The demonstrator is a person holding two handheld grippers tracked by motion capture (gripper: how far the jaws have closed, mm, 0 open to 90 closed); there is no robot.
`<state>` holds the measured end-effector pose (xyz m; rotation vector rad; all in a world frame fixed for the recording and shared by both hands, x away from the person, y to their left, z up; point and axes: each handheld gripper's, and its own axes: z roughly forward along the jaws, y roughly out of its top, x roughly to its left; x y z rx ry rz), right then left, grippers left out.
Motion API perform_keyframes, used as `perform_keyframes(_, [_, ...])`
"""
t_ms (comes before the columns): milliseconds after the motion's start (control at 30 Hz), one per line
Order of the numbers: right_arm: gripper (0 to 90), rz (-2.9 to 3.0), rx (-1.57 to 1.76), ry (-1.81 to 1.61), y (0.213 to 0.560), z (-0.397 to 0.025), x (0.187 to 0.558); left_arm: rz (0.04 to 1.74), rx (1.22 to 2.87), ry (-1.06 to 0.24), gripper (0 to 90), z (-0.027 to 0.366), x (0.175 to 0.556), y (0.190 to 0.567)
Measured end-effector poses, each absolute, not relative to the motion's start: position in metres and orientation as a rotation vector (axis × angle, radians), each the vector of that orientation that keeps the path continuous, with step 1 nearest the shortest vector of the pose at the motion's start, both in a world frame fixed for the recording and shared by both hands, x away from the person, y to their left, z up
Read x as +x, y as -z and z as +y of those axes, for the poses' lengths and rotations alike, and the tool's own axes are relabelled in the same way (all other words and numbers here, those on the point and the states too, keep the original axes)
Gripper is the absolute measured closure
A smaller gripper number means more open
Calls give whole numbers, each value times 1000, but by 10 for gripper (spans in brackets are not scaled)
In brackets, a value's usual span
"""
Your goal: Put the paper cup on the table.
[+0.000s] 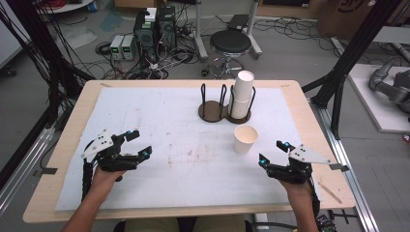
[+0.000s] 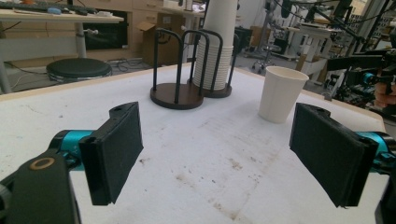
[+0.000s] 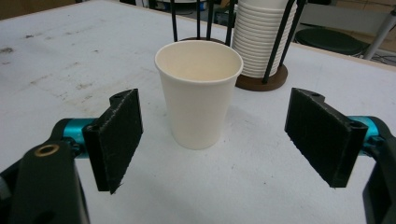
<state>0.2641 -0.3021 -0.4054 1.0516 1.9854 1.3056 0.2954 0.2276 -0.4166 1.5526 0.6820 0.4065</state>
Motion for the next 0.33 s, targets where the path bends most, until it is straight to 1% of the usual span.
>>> perform_keyframes(333, [195, 1985, 1044, -1307, 406, -302, 266, 690, 1552, -405, 171, 229, 296, 418])
